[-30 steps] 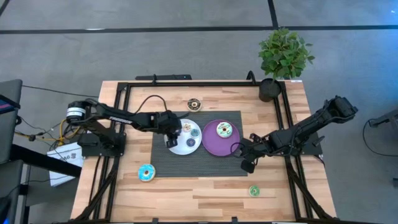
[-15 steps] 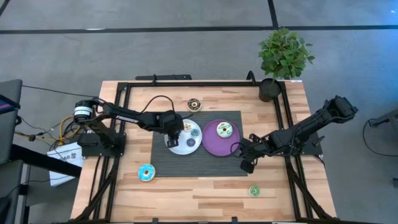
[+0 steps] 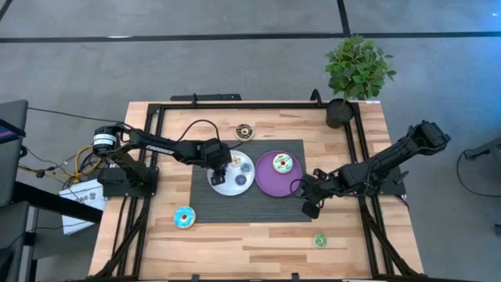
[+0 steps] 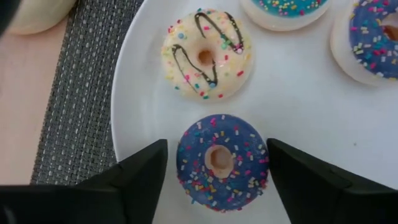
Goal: Pick & Place donuts
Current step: Put the small dark blue donut on the white plate, then put the large blue donut on the violet plate
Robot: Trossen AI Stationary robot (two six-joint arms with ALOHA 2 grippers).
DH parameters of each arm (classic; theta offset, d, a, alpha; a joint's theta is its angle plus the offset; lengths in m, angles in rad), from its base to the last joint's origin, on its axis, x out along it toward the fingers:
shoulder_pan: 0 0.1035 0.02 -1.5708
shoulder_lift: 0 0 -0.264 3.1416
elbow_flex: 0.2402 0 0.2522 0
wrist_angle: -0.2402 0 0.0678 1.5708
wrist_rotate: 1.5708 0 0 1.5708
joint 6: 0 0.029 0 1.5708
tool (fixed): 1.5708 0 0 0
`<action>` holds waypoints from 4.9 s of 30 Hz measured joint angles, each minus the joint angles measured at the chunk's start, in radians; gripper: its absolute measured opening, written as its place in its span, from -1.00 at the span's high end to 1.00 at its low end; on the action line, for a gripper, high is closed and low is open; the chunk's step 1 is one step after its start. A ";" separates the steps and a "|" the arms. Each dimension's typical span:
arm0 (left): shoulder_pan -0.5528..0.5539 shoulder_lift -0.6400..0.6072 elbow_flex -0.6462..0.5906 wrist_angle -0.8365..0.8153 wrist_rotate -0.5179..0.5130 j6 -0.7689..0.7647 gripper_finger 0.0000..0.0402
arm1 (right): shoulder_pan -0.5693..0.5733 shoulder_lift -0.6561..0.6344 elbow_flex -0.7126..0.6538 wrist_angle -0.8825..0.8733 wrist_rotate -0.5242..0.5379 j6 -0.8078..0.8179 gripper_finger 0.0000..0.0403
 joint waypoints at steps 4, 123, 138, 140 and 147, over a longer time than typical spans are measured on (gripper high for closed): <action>0.000 0.000 -0.001 0.013 0.003 0.002 -0.45 | 0.000 0.000 0.000 0.002 0.000 0.000 1.00; -0.731 0.046 0.136 -0.732 0.195 -1.123 -0.02 | 0.000 0.000 0.000 0.060 0.000 0.043 1.00; -0.731 0.046 0.263 -0.904 0.176 -1.081 0.00 | 0.000 0.000 0.000 0.059 0.002 0.042 1.00; -0.731 0.046 0.264 -0.905 0.166 -1.081 0.00 | 0.000 0.000 0.000 0.059 0.002 0.042 1.00; -0.735 0.046 0.264 -0.912 0.111 -1.060 0.00 | 0.000 0.000 0.000 0.058 0.001 0.042 1.00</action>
